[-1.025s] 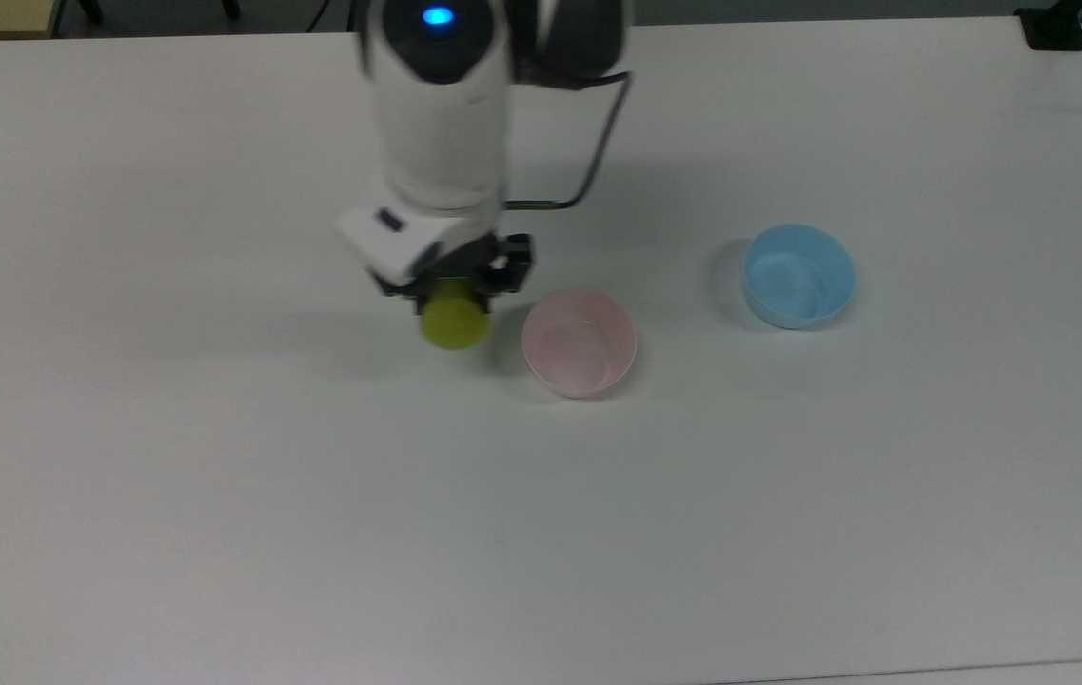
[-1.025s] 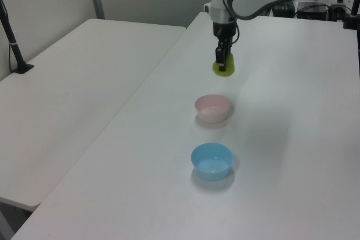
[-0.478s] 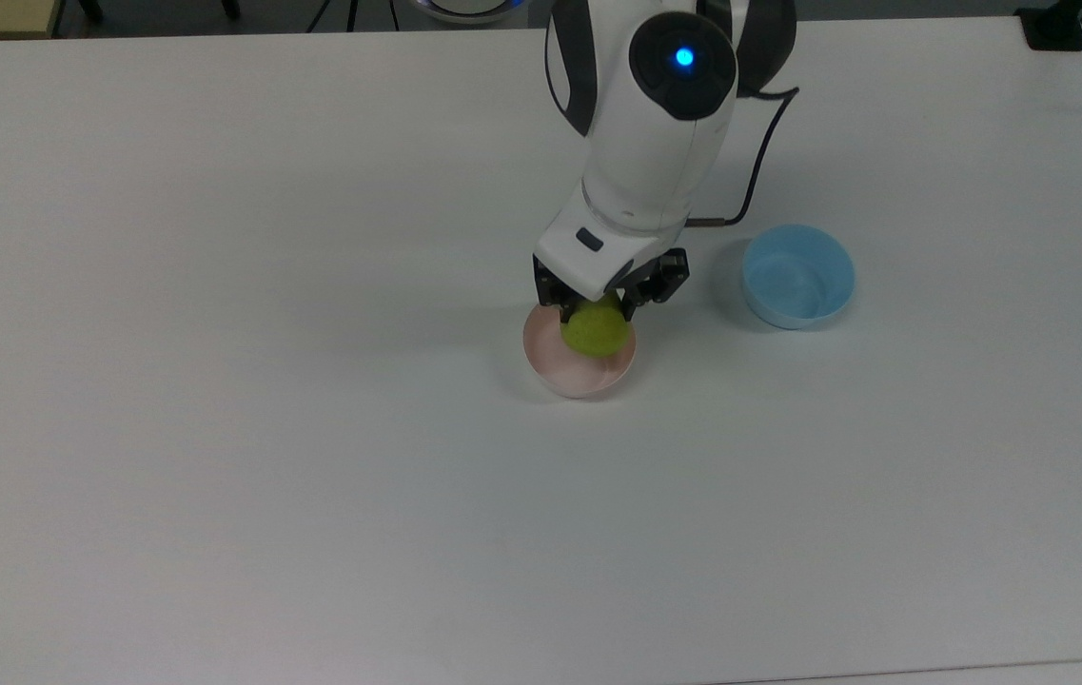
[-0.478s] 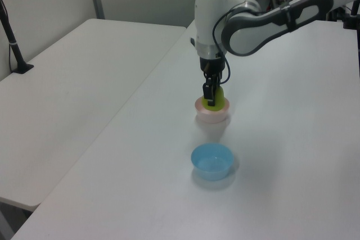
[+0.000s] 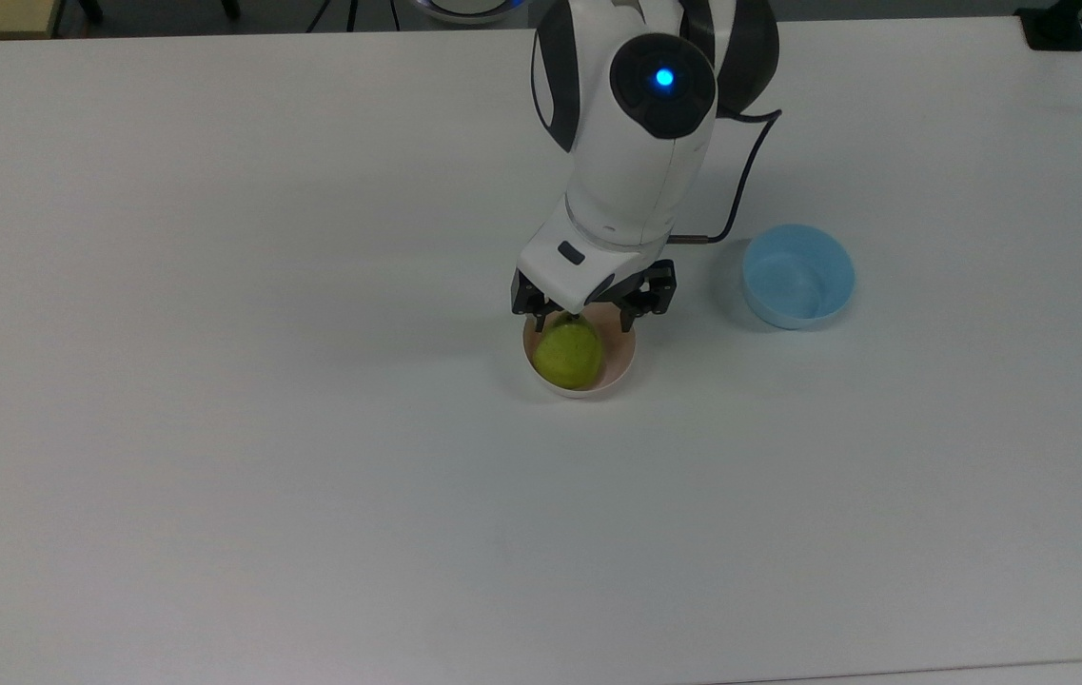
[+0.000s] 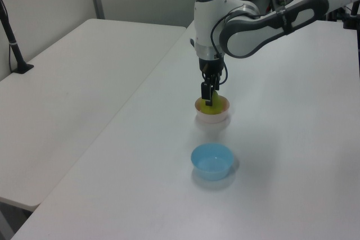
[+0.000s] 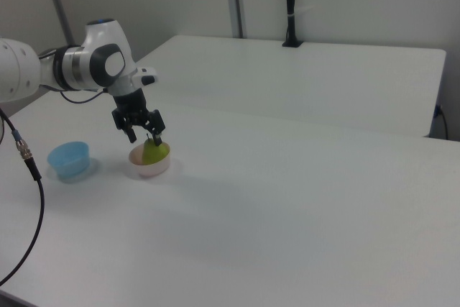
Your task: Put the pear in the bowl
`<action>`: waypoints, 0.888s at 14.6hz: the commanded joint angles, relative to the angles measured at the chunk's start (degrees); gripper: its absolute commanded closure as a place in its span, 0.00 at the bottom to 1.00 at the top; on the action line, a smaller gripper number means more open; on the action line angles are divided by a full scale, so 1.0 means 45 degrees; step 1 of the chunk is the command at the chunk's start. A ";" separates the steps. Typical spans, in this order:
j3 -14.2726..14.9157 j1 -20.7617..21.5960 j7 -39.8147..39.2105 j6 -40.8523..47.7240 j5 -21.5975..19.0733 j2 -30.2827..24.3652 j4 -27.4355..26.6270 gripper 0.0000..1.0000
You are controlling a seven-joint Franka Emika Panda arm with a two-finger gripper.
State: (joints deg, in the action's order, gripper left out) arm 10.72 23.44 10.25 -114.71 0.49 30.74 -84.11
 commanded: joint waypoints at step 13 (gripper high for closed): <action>-0.2070 -0.5463 -0.1712 0.4827 0.0263 -0.5875 -0.1271 0.00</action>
State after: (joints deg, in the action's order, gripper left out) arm 2.69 0.73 4.15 -93.74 0.95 6.15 -87.23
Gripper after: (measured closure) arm 0.000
